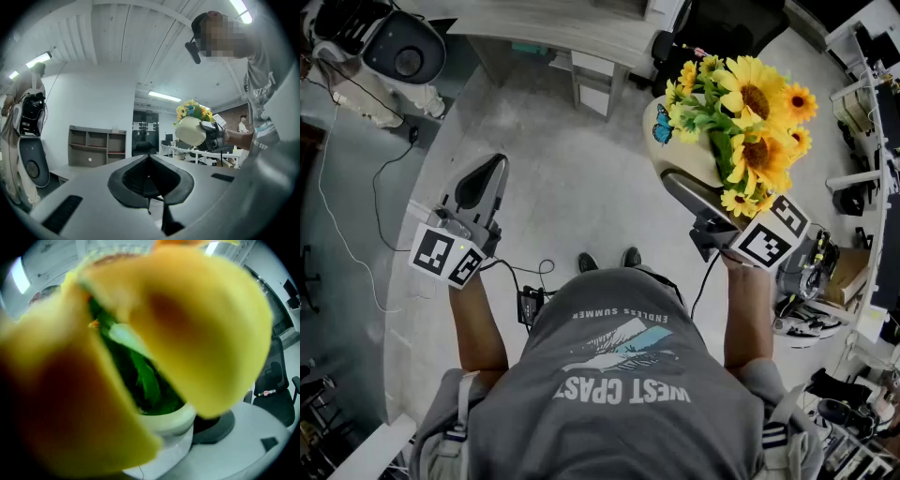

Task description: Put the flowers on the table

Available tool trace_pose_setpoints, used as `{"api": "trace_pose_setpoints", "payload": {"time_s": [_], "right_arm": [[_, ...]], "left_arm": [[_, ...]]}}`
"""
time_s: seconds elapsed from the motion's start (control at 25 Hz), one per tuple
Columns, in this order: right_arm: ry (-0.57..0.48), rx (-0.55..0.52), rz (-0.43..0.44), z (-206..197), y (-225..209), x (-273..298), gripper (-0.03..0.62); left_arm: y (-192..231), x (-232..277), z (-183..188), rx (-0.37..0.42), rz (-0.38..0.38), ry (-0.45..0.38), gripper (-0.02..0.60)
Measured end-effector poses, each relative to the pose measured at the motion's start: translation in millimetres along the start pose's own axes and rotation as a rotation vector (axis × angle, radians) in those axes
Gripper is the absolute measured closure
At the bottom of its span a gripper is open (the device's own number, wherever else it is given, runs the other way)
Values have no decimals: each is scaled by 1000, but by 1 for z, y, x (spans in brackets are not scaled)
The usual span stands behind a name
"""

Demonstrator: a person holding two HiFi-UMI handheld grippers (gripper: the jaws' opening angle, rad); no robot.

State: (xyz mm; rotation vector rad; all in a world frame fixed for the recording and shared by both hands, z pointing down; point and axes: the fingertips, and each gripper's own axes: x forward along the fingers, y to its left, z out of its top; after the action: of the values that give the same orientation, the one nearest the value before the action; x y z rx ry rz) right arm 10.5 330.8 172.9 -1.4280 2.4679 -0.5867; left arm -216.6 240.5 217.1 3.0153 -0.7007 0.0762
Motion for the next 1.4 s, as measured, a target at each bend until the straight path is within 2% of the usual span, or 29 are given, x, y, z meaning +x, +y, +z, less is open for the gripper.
{"api": "trace_pose_setpoints", "payload": {"time_s": [0.6, 1.12, 1.4], "right_arm": [[-31, 33, -42, -3, -11, -3, 72], [-12, 51, -49, -3, -2, -2, 72], [25, 67, -45, 0, -54, 38, 72]], "left_arm": [[6, -9, -8, -1, 13, -4, 565], [-9, -22, -10, -21, 7, -1, 565], [27, 15, -20, -26, 33, 27, 565]]}}
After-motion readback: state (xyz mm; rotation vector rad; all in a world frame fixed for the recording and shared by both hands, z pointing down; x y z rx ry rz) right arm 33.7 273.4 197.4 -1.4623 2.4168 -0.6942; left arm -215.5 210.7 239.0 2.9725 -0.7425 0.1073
